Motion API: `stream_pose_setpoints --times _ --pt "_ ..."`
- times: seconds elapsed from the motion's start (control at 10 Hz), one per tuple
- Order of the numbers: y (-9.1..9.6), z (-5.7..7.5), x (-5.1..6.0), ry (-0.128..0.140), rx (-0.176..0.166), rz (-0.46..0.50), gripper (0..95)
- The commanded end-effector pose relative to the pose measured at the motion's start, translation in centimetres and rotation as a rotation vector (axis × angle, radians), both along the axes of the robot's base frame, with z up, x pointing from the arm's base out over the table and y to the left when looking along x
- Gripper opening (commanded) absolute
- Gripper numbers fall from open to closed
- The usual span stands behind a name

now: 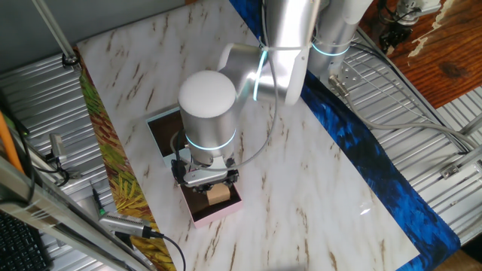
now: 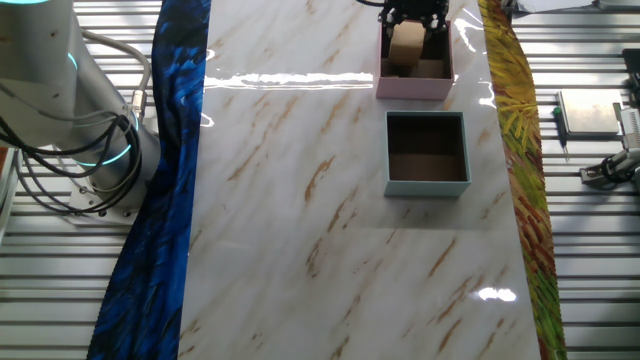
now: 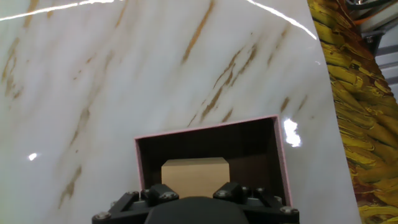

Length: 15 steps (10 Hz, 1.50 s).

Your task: Move an object from one box to another

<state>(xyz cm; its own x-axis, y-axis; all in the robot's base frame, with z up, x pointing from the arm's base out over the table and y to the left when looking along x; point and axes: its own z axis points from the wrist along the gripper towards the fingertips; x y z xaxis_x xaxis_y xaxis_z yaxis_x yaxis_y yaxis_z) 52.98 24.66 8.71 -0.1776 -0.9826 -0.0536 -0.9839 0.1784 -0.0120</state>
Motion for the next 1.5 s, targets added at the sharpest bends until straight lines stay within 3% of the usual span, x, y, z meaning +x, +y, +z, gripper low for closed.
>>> stream_pose_setpoints --times 0.1,0.2,0.3,1.5 --pt "-0.22 -0.26 0.04 -0.005 0.006 -0.002 0.0" --pt "-0.23 -0.3 0.04 -0.007 0.008 -0.005 0.0" --pt "-0.22 -0.26 0.05 -0.005 0.008 0.011 19.0" --pt "-0.22 -0.26 0.05 -0.005 0.008 0.011 19.0"
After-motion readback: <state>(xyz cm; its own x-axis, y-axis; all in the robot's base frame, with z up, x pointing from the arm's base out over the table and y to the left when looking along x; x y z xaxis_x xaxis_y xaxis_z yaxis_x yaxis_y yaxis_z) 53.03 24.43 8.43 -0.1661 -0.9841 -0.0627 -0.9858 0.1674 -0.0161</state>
